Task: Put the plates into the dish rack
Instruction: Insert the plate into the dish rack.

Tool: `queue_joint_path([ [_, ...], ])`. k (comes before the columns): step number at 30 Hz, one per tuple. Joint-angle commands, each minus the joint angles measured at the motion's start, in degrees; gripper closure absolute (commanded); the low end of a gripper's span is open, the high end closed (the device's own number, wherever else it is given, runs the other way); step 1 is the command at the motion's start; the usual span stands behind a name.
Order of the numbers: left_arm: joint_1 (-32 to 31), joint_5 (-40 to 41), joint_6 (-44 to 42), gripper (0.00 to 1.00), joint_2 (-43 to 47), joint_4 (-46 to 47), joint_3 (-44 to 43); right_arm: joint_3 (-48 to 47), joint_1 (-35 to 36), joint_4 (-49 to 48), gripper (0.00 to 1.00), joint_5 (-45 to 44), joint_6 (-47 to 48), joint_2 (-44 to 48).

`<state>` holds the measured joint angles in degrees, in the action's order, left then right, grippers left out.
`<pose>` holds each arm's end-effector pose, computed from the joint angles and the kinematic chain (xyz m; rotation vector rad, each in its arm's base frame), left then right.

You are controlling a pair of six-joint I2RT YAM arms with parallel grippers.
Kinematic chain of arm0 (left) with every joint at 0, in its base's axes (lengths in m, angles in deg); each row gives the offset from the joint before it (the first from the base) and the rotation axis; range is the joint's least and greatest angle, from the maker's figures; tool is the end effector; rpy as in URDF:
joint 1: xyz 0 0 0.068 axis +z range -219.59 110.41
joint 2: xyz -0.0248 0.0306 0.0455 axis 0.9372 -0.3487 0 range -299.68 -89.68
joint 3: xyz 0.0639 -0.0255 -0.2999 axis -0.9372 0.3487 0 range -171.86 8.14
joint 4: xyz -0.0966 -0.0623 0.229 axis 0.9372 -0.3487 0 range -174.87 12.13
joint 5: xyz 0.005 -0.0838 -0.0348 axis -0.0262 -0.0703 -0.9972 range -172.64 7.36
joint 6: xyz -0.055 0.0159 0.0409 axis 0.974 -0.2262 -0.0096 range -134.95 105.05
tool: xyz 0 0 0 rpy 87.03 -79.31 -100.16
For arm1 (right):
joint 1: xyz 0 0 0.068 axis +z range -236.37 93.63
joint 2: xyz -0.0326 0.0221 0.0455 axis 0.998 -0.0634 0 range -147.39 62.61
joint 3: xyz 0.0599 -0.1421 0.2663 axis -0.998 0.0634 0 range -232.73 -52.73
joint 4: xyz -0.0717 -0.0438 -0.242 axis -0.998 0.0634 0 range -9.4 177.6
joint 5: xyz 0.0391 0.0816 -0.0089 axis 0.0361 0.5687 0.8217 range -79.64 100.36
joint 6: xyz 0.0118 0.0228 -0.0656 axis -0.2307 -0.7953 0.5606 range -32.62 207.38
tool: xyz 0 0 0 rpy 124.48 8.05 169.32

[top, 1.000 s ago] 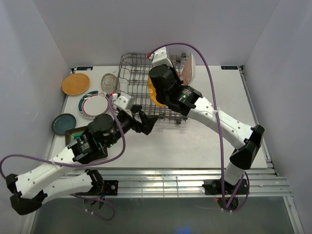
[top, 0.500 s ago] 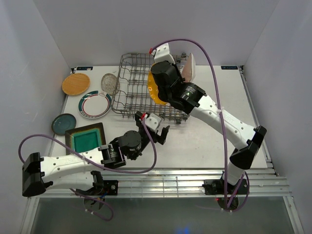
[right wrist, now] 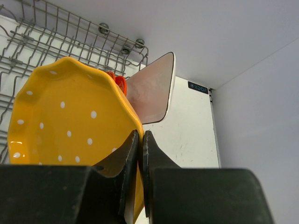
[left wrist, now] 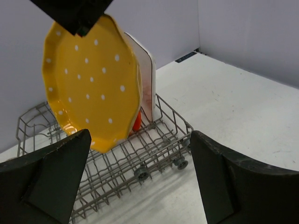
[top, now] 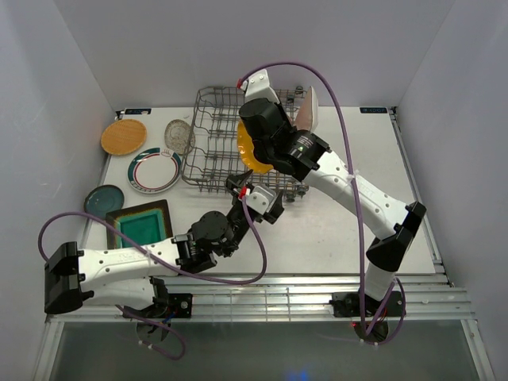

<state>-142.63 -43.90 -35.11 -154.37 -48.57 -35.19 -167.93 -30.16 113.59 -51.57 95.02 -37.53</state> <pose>0.1087 -0.2327 0.3698 0.6111 1.3351 -0.2679 0.2561 0.2914 0.4977 -0.2515 1.7138 -0.3934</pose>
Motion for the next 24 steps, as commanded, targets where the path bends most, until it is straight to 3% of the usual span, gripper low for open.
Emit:
queue_joint_path([
  [1, 0.3, -1.1, -4.5, 0.02, -0.8, 3.9, -3.3, -4.5, -0.2, -5.1, 0.92, -0.8, -1.9, 1.9],
  [4, 1.0, -2.7, -5.2, 0.09, -2.7, 3.9, -5.3, -4.8, -0.2, -4.9, 0.92, -0.6, -2.0, 1.7],
  [24, 12.2, -10.4, -2.2, 0.10, -14.6, 0.8, -13.7, -7.1, -0.1, -1.6, 0.92, 1.9, -4.1, 2.0],
])
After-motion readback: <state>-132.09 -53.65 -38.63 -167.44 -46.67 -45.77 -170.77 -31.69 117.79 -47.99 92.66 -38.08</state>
